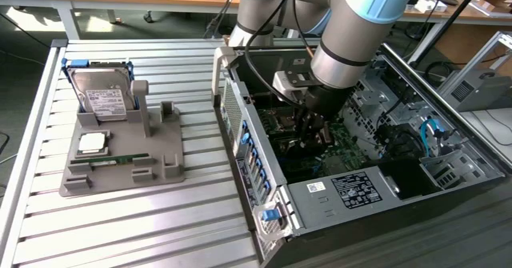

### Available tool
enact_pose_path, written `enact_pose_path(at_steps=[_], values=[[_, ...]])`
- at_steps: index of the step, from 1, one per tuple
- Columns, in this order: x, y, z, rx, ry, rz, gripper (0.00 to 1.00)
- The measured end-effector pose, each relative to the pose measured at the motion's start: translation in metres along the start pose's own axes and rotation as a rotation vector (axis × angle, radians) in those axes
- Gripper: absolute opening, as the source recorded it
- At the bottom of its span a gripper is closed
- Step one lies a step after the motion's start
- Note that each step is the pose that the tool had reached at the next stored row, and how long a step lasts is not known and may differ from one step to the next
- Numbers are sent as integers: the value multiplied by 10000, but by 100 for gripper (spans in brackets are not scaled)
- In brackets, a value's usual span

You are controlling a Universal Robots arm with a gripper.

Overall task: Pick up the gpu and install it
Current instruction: 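Insert the gpu into the slot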

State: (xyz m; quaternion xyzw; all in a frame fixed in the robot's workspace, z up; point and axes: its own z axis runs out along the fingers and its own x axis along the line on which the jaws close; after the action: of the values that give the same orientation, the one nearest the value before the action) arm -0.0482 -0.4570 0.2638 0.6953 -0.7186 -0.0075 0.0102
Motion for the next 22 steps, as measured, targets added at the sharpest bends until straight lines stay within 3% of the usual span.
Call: enact_pose_path(at_steps=[22], values=[[1, 16, 1, -1, 2, -27, 27]])
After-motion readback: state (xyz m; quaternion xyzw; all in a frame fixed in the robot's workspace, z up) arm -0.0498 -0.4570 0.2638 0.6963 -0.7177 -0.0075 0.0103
